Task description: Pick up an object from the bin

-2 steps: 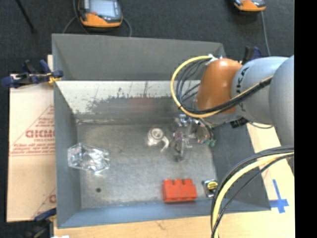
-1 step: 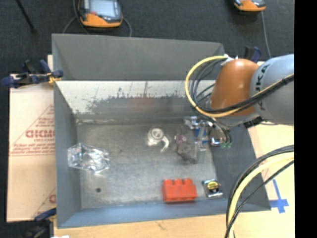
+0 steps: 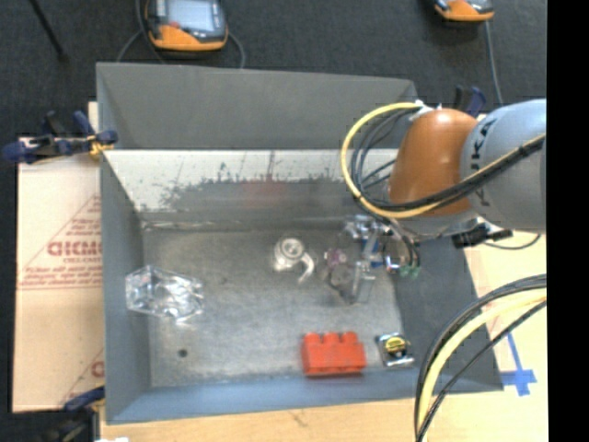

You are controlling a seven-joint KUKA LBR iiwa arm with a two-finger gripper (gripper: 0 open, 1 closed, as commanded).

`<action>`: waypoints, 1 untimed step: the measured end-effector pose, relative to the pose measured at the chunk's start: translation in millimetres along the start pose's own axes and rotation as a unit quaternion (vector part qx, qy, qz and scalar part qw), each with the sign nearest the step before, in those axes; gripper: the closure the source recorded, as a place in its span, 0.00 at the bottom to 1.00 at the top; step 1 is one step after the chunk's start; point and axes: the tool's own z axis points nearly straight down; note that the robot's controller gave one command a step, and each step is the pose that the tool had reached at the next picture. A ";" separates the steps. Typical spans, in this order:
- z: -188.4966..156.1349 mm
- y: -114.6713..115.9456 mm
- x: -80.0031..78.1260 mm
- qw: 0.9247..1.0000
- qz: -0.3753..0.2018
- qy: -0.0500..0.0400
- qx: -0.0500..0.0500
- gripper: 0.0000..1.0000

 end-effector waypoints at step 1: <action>37.5 6.8 7.2 0.999 0.054 -0.001 0.000 0.00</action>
Offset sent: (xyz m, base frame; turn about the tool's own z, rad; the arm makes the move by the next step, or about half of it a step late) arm -0.0074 0.0077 -0.0374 0.1089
